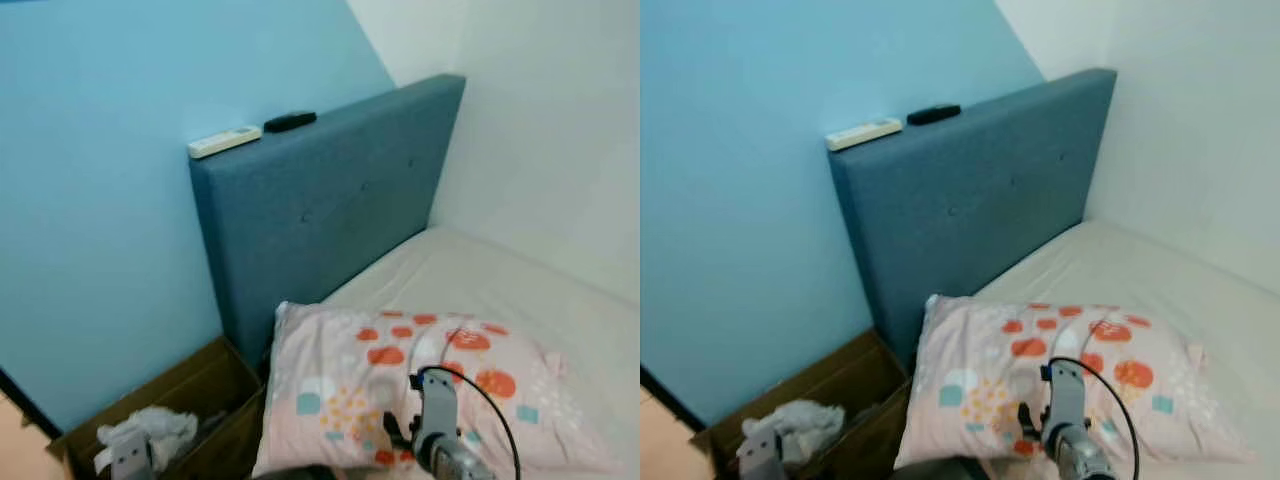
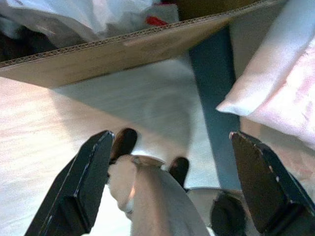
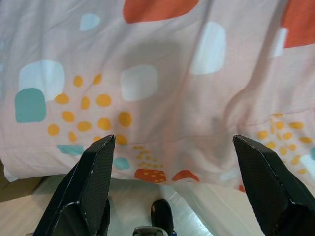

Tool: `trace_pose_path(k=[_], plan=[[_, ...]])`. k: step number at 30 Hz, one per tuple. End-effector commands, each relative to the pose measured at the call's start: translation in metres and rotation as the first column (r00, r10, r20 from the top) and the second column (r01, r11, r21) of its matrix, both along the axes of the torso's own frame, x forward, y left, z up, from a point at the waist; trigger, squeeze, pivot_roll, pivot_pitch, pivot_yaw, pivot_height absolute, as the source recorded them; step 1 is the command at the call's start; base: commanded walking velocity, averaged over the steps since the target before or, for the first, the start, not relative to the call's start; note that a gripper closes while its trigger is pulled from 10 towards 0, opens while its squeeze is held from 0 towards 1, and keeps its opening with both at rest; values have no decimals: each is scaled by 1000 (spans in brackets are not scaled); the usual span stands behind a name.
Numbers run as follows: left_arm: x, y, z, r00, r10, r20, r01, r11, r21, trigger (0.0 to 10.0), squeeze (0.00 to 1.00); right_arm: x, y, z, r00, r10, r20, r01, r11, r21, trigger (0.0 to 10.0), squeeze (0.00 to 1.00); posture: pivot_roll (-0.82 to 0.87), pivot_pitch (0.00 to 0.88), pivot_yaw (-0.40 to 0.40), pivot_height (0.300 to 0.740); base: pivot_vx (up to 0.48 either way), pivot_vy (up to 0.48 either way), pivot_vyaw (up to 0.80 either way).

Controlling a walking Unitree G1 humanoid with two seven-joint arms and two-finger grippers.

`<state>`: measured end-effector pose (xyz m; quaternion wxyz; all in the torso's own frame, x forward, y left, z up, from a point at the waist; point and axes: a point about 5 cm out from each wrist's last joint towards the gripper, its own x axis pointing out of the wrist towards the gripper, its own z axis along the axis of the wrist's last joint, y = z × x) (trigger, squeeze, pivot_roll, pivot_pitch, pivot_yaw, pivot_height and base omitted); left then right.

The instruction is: Clean up the room

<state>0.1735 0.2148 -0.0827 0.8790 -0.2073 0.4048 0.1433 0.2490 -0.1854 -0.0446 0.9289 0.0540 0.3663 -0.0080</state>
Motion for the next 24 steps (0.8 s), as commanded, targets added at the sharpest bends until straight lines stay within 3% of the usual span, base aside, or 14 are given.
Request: trace_pose_path(k=[1,7,13,24], plan=[[-4,4,-1,1000,-2,-21,2,1000,8,10000,0,0,5,-1,1000,11,2,-11,1000,5,10000,0,-37,0,-37,740,0,0,0],[-9,4,-3,999,-13,-39,14,1000,13,10000,0,-2,6,-2,999,35,-5,-35,999,6,10000,0,-31,0,-39,740,0,0,0],[-10,4,-4,999,-17,-45,18,1000,11,10000,0,-9,10,-7,995,88,-39,-89,996,0,10000,0,-28,0,-38,740,0,0,800],[-13,6,-5,999,-1,-51,2,1000,8,10000,0,-27,5,-19,991,81,-106,-83,996,-16,10000,0,-35,0,-37,740,0,0,800]])
